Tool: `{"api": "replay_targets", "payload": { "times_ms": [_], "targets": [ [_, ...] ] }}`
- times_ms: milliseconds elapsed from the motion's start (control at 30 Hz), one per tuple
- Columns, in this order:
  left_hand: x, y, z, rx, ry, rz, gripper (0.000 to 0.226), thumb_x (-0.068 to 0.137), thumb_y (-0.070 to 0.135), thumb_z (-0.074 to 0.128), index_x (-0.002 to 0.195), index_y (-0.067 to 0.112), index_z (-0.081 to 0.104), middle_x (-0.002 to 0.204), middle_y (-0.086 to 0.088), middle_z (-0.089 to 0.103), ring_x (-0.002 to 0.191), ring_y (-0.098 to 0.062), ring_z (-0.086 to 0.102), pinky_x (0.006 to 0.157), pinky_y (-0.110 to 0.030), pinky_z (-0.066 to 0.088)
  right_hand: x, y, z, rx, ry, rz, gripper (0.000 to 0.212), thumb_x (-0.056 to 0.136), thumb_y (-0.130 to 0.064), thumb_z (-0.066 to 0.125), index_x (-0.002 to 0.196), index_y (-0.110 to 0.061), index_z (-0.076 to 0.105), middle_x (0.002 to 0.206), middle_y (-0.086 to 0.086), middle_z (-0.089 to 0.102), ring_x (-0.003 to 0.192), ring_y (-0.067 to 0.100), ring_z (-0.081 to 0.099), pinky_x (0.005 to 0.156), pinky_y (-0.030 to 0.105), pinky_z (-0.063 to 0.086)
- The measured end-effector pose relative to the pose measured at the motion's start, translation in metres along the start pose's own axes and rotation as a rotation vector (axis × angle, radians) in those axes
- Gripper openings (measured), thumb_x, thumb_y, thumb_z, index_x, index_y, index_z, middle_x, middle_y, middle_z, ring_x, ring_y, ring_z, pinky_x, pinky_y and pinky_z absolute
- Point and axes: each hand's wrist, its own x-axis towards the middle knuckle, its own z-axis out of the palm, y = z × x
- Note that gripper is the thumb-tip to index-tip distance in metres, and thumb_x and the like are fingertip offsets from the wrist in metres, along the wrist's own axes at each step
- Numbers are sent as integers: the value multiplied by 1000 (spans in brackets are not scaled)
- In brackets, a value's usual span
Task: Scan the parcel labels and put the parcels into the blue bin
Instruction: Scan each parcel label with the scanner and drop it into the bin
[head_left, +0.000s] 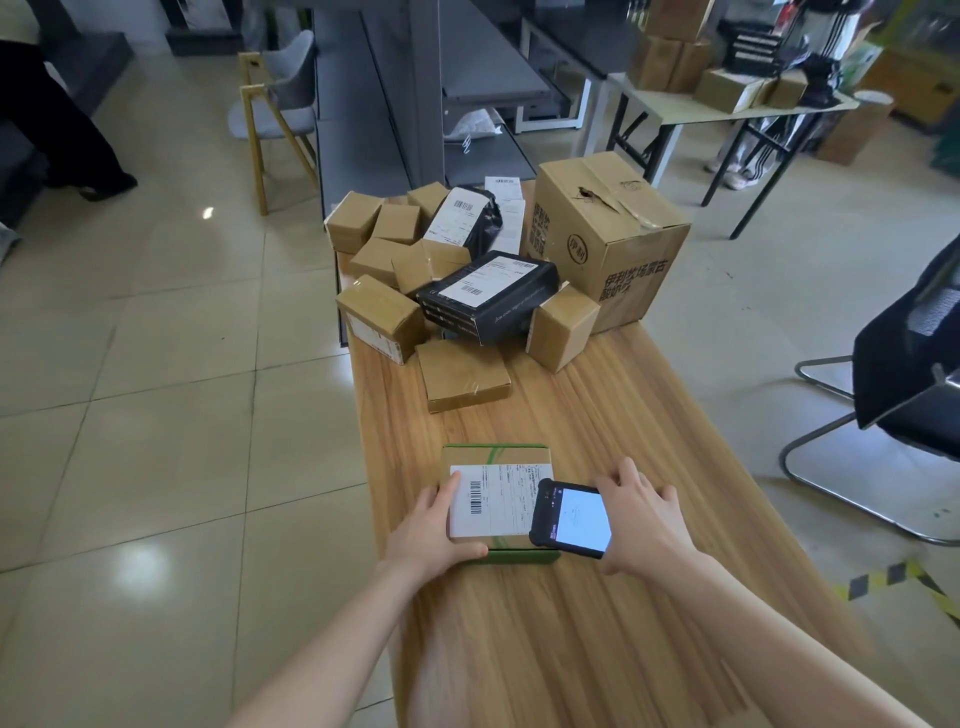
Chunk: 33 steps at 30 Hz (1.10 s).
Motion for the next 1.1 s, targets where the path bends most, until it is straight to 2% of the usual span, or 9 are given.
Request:
{"api": "replay_targets", "payload": {
  "times_ms": [200,333,433,533,633,733,867,1000,1100],
  "targets": [
    [-2,-4,-2,1,-11,17,113,59,68,69,148,49,2,153,8,20,134,-19,40,95,-35,42,-4,-3,-1,-2,16,14,70,60,-33,77,122,-24,45,114,-1,33,104,16,45,84,32,38],
    [-4,-10,-4,2,-17,43,115,58,67,71,149,48,3,154,9,19,135,-18,39,96,-34,43,-5,-7,4,81,-7,68,74,58,-33,77,123,-25,43,112,-2,33,99,15,46,86,32,38],
    [-6,-14,-4,-15,-20,63,114,60,64,74,149,47,5,154,10,20,135,-16,39,101,-37,44,-4,-13,14,271,-65,136,78,56,-35,77,125,-25,42,110,-3,35,93,14,48,86,34,39],
    [-11,-22,-2,-34,-15,87,114,62,58,78,151,44,8,153,10,23,137,-16,37,105,-38,42,-3,-22,29,509,-146,204,80,54,-35,78,125,-25,43,107,-5,39,89,14,51,90,37,46],
    [-20,-31,1,-77,-16,107,113,63,50,82,152,40,13,152,9,25,137,-16,35,109,-33,37,-3,-34,48,742,-202,230,86,53,-30,83,129,-19,44,108,-6,47,93,13,53,78,31,51],
    [-31,-41,4,-141,-10,117,112,63,44,85,152,38,17,153,8,25,139,-14,32,109,-24,31,-3,-48,67,869,-227,237,81,52,-24,86,124,-15,48,101,-10,55,88,10,55,66,24,51],
    [-58,-50,8,-199,29,69,114,60,38,87,152,36,18,153,8,25,138,-12,32,108,-22,31,-4,-63,80,961,-235,178,80,53,-22,85,124,-19,48,104,-14,58,90,4,57,60,17,43],
    [-103,-61,17,-255,111,-26,120,55,32,86,152,37,16,154,9,22,138,-13,31,108,-21,30,-10,-79,78,904,-278,35,78,53,-23,84,122,-22,47,102,-16,57,87,0,57,57,16,43],
    [-147,-68,26,-294,244,-109,113,58,26,82,152,33,18,151,8,23,136,-11,32,102,-9,28,-17,-96,74,856,-325,-120,78,53,-23,84,121,-23,45,101,-18,55,87,-1,56,58,14,43]
  ]
}}
